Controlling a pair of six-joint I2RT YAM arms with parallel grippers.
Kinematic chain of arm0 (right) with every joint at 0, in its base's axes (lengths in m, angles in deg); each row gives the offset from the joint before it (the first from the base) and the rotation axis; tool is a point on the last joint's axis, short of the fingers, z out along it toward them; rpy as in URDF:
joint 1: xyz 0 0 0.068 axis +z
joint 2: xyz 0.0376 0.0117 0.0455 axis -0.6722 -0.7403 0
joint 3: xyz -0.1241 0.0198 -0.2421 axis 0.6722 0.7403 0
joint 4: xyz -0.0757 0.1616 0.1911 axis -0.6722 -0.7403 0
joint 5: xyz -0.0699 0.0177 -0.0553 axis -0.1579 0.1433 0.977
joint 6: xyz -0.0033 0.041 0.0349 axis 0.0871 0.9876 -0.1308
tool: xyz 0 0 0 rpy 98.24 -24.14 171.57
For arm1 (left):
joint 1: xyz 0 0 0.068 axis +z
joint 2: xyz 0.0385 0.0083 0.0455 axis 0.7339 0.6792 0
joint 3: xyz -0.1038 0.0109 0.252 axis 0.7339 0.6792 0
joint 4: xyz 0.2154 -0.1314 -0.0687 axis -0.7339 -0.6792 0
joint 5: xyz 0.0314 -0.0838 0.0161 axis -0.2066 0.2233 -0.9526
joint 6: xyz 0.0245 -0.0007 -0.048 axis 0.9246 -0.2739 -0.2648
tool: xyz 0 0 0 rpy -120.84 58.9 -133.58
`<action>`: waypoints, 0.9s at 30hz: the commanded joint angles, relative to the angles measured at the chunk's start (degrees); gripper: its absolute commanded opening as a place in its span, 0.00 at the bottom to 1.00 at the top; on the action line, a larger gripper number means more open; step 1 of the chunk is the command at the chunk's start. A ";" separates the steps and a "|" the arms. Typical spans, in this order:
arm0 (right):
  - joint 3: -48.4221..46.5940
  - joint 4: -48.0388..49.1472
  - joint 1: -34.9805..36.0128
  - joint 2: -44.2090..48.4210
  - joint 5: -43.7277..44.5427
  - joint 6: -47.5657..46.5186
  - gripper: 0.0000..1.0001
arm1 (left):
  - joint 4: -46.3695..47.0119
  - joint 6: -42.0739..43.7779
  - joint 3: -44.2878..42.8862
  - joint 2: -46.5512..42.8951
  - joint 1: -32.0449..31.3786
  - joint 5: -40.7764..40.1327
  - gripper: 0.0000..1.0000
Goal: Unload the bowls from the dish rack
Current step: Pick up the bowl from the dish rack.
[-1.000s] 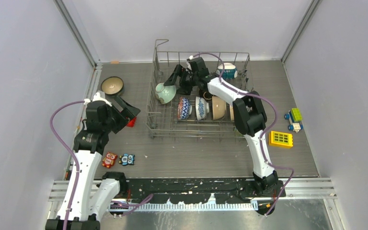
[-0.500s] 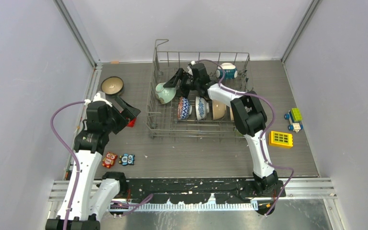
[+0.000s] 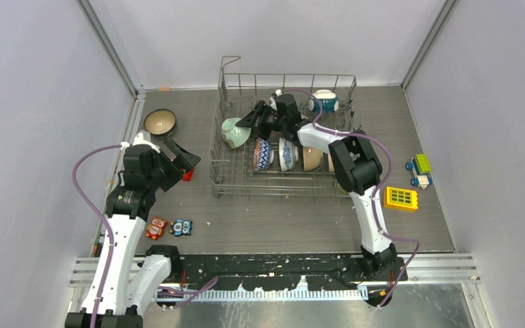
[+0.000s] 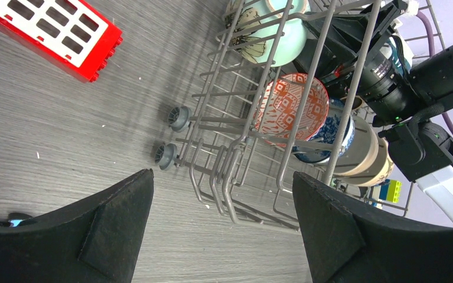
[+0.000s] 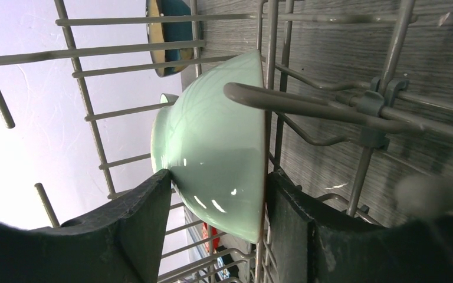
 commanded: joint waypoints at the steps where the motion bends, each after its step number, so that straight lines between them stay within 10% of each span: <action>1: 0.04 6.55 0.30 6.94 -0.28 1.71 0.60 | 0.48 0.03 0.04 -0.79 -0.17 0.59 0.88; 15: 0.38 9.06 0.24 9.39 -0.75 4.13 0.47 | 0.43 -0.10 0.02 -0.83 -0.21 0.77 0.88; 27: 0.20 5.97 0.22 11.75 -1.05 3.18 0.59 | 0.46 -0.07 -0.06 -0.52 -0.18 0.93 0.88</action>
